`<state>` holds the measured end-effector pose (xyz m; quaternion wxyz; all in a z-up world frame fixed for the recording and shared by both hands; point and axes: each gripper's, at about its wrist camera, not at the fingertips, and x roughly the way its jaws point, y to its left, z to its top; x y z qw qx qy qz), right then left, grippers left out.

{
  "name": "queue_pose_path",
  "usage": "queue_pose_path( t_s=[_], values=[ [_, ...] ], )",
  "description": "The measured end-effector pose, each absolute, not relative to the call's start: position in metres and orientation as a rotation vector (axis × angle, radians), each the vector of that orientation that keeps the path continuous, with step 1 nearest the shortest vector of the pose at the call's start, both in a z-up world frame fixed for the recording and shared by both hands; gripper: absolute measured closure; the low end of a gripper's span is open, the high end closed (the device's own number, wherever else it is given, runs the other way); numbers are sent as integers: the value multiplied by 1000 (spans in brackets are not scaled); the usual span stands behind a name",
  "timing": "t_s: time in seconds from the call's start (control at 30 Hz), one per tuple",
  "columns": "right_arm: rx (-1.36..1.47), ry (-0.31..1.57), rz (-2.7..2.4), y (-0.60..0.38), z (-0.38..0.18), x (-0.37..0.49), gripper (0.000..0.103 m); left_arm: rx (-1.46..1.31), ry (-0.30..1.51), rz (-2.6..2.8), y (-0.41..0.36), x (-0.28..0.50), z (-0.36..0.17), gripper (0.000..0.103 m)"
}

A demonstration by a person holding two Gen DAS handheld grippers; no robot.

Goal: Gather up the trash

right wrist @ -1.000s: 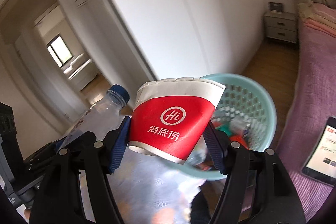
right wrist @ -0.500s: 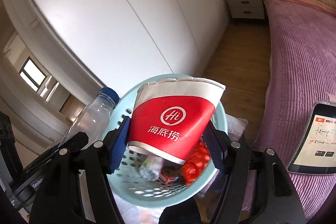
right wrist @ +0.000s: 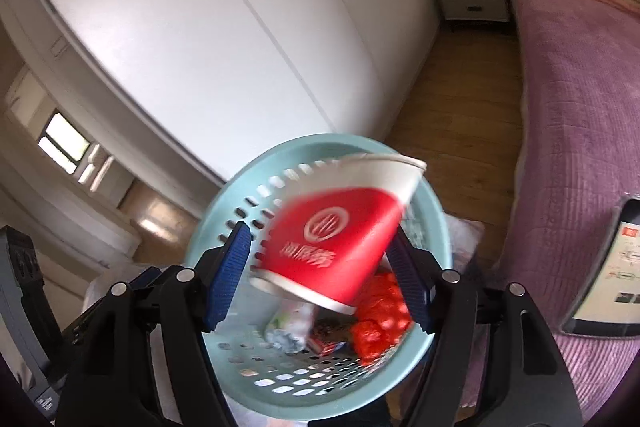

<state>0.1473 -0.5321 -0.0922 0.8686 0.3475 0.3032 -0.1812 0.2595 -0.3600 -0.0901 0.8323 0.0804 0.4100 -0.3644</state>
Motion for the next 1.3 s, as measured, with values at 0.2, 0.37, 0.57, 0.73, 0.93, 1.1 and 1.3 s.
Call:
queue_pose_path(
  t_s=[0.2,0.37,0.57,0.73,0.93,1.1,1.3],
  values=[
    [700,627,-370,-524,-85,142,37,134,843,-745,-333,252,-77,37],
    [645,602,-348,-503,-67,129,37,102,775,-708,-304,233,-59,32],
    [566,556,-309,-467,-45,110,37,72,650,-638,-266,199,-32,22],
    [465,499,-311,-434,-30,89,37,66,565,-581,-237,174,-15,16],
    [385,433,-321,-401,-22,68,37,117,430,-433,-206,146,-14,14],
    [311,339,-344,-375,-20,49,37,99,364,-353,-188,135,-20,14],
    [235,309,-368,-355,-19,37,28,44,343,-334,-176,134,-28,10]
  ],
)
